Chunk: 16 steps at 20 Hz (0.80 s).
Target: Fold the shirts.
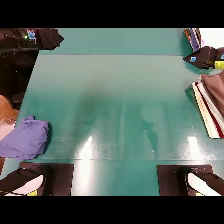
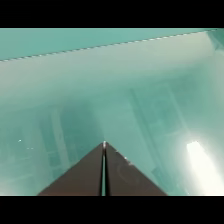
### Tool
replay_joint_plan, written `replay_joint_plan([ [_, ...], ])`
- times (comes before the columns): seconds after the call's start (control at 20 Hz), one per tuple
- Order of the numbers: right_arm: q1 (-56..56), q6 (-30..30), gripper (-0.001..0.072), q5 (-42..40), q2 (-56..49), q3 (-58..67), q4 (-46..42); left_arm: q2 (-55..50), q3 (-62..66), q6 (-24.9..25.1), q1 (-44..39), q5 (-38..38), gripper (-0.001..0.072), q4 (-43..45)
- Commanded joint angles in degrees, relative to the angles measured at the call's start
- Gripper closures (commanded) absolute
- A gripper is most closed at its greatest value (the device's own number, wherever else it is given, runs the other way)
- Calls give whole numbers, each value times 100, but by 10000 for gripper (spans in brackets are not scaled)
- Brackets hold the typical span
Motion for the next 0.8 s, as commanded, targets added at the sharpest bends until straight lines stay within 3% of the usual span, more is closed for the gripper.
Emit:
replay_joint_plan([
  [0.0,4,0,692,11,4,7,2,4,0,0,-2,2,683,0],
  [0.7,4,0,692,83,4,7,4,20,2,4,13,129,684,214],
  [0.75,7,0,692,83,4,7,4,101,0,4,72,-208,684,442],
])
